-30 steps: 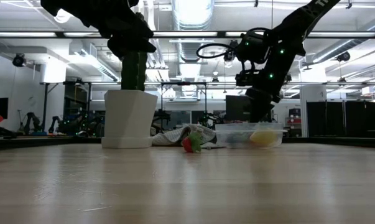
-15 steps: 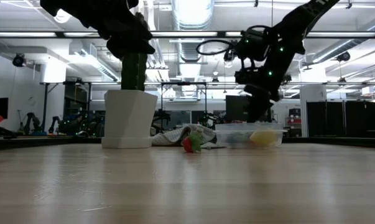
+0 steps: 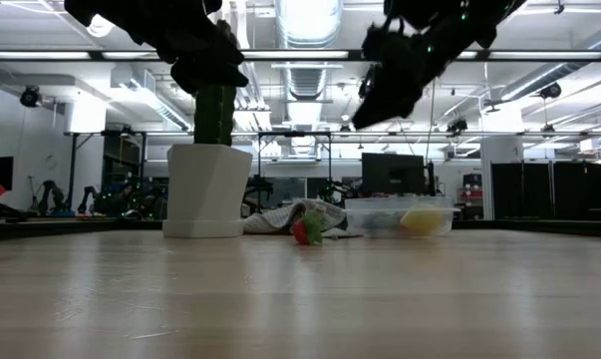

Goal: Pick and placing Produce into tupperware
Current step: Put the strawberry into the transparent bin

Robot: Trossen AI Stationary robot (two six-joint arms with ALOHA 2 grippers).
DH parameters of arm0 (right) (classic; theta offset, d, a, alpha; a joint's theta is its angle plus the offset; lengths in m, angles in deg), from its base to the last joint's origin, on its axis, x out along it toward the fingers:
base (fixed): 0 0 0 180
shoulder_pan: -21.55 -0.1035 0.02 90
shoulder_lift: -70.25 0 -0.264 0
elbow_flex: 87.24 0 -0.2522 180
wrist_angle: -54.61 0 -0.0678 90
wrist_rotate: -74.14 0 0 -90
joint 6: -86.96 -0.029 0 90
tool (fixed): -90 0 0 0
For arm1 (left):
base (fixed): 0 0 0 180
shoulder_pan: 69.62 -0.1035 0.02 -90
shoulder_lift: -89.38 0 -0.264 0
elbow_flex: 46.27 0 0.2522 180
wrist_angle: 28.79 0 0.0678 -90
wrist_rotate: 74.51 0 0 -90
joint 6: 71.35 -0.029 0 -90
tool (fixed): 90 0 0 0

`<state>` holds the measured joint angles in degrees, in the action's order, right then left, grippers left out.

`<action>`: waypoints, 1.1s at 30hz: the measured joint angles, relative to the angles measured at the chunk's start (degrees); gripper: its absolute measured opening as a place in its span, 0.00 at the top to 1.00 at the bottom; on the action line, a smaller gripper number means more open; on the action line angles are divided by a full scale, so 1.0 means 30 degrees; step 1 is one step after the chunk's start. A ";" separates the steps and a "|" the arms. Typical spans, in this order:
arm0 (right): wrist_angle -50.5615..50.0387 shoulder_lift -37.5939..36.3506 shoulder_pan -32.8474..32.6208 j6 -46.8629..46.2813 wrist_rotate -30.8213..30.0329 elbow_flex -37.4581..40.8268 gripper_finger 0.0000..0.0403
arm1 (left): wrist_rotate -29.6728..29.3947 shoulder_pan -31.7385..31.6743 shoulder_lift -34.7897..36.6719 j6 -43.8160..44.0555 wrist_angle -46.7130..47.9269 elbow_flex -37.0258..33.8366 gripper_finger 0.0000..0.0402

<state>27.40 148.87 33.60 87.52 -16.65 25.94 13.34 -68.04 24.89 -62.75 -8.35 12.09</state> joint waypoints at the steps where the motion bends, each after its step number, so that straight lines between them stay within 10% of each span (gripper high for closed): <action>1: 0.0241 -0.0034 -0.0384 0.0241 0.0026 0.0000 0.60 | 0.0000 0.0004 0.0000 0.0000 0.0000 0.0000 0.45; 33: 0.6149 0.7909 -0.3330 0.0181 0.0398 -0.0140 0.60 | 0.0000 0.0000 0.0000 0.0001 -0.0008 0.0000 0.45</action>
<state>45.85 172.60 23.61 88.06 -15.46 25.52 13.34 -68.04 24.89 -62.75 -8.37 12.09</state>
